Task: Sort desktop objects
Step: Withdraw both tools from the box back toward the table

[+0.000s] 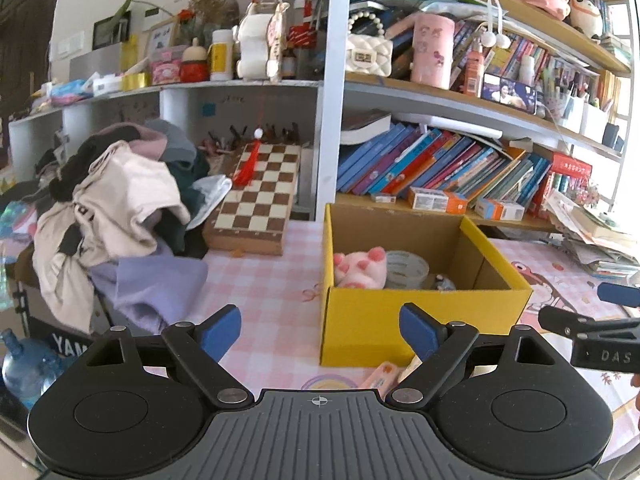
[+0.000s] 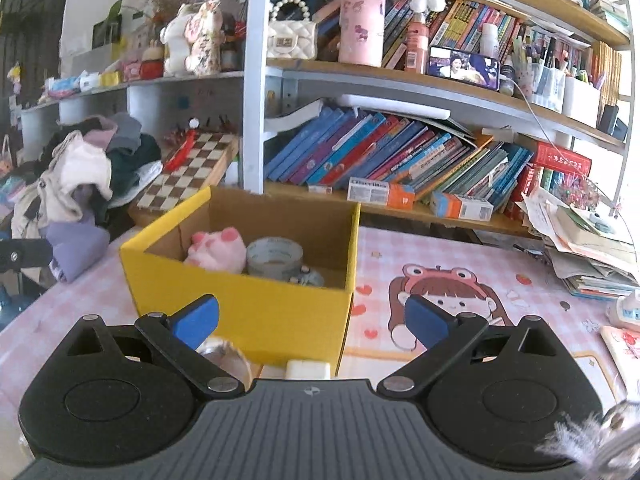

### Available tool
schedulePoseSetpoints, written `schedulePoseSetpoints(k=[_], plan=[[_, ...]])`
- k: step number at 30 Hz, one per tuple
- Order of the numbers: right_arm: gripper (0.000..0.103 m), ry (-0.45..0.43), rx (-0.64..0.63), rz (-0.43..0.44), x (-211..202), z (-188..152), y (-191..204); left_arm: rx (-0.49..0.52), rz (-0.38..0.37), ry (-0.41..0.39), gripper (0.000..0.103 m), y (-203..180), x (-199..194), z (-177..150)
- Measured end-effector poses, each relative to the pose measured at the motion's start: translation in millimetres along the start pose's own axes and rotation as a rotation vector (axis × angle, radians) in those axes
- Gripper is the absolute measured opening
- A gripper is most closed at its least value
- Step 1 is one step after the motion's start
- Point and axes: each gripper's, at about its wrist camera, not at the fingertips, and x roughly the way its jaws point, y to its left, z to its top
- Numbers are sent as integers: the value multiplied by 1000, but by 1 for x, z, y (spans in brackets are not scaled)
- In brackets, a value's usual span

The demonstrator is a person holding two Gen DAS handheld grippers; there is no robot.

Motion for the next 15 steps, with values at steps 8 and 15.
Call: schedulePoseSetpoints(k=[8, 15], plan=[[100, 49, -1, -25, -10, -25, 13, 15, -10, 40, 89, 3, -6, -23], [100, 119, -111, -13, -8, -51, 35, 27, -9, 97, 89, -5, -4, -46]])
